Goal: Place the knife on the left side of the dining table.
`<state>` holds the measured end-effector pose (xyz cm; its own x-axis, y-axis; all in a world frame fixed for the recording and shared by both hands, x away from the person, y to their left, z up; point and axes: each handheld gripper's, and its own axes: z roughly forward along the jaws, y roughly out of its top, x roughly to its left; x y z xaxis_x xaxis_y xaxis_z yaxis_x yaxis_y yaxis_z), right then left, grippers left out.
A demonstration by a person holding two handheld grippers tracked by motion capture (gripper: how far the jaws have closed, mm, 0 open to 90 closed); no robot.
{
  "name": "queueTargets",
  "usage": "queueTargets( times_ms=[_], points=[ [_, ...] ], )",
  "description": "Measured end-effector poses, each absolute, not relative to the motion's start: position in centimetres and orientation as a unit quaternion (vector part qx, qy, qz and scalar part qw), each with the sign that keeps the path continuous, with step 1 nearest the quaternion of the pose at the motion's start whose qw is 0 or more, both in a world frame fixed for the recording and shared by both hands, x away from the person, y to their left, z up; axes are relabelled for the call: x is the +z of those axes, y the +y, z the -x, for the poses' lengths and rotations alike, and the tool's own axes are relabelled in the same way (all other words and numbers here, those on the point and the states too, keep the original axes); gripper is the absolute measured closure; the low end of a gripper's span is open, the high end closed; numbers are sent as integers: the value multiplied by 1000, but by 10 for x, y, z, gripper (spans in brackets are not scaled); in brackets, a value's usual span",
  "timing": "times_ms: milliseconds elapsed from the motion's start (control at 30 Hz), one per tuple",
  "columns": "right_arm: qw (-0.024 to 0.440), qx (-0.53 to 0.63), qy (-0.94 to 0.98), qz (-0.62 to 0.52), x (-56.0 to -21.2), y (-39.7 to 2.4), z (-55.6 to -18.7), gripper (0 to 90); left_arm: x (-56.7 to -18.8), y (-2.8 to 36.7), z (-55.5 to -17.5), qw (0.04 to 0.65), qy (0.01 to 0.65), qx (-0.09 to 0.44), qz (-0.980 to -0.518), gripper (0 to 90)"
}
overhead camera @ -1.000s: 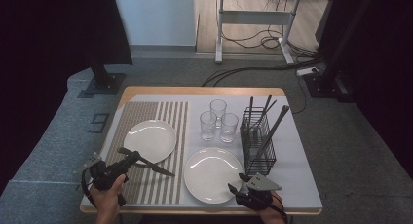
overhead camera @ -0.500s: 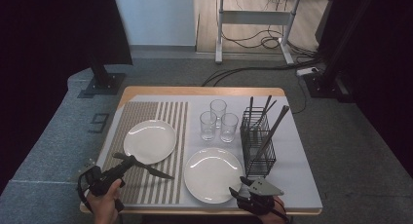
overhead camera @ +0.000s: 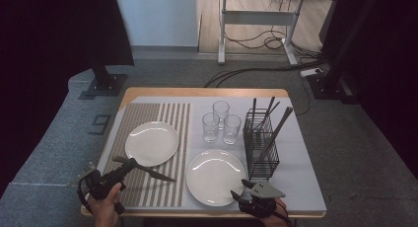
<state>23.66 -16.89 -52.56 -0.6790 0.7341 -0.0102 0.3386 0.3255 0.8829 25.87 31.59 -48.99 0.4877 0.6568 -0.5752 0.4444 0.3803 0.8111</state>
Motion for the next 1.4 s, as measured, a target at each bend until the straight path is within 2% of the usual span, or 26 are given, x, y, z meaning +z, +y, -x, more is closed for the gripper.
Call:
queueTargets(
  times_ms=[400,733,1400],
  points=[
    [210,469,787,-341,-526,-168,-237,429,-494,324,-261,662,508,87,-544,765],
    [210,468,788,-340,-526,-168,-237,429,-493,327,-260,643,516,111,-555,748],
    [210,468,788,-340,-526,-169,-237,429,-496,336,-261,625,528,120,-562,740]
  ],
)
